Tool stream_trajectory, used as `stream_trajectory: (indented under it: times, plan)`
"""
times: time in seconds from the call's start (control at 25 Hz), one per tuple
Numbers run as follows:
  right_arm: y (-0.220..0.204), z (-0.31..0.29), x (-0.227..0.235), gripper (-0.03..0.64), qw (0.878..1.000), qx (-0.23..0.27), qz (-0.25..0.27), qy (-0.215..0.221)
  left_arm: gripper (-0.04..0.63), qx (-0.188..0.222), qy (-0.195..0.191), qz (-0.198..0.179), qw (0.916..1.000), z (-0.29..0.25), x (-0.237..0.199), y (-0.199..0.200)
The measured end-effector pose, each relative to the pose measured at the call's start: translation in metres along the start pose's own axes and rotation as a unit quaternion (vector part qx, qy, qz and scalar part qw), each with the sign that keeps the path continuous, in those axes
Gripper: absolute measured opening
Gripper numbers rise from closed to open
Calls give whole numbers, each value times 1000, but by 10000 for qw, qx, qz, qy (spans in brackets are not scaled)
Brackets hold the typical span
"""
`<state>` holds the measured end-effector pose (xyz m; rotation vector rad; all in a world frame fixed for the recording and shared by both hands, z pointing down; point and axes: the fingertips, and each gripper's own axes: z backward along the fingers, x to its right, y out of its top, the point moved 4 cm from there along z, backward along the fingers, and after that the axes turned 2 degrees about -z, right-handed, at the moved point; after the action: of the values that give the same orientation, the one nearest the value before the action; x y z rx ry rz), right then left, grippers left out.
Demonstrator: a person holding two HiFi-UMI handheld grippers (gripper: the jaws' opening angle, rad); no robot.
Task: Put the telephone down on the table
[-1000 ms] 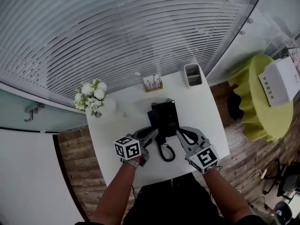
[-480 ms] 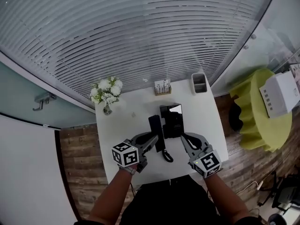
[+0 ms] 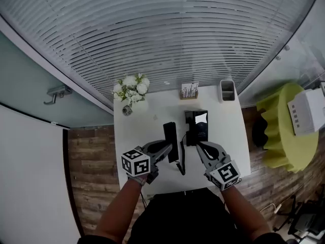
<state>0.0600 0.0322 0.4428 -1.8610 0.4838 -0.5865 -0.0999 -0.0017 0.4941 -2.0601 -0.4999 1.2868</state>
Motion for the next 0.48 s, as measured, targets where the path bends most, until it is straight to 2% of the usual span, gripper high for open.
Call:
stream_trajectory:
  times: [0.48]
  plan:
    - [-5,-41,-22,20,9993,-153,35,329,74,-46,398,109,9991,32,-39,-6]
